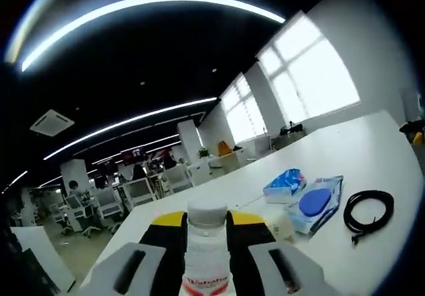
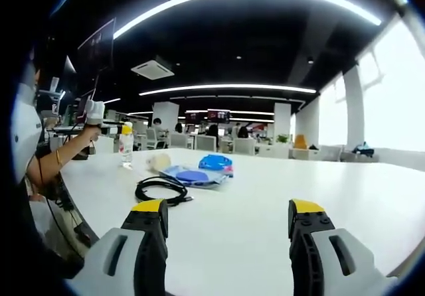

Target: Arrange the tabletop items into an orderly group along one side of the table until the central work area is clear of visible clutter.

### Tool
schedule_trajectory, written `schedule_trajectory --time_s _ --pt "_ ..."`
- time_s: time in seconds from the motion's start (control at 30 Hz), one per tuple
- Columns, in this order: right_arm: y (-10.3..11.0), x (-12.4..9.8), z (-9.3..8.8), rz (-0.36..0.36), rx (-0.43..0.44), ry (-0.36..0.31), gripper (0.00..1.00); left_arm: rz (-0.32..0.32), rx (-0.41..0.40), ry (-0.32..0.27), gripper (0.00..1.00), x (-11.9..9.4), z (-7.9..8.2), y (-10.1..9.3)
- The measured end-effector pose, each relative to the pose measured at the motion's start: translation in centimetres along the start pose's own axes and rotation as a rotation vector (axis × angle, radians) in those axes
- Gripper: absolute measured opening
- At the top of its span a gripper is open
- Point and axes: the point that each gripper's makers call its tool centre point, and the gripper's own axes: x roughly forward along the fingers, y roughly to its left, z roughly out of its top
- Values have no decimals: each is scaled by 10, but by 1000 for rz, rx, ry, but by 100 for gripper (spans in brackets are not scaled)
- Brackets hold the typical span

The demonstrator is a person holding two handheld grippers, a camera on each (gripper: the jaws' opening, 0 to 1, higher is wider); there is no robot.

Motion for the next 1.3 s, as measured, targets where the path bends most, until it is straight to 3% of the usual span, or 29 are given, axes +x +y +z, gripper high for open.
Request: schedule_trajectory --time_s 0.2,0.57,0.8,0.93,1.3 --pt "7 5 0 16 0 -3 71 37 -21 -6 21 0 -1 15" --pt "7 3 5 12 -14 -7 70 26 -21 10 21 7 -2 24" --pt "5 5 6 6 -5 -12 70 12 -3 -3 21 10 0 21" --pt "7 8 2 -6 -63 15 70 -8 -18 -3 21 17 1 21" --pt "5 6 0 -7 -48 14 69 -39 -9 15 21 32 3 14"
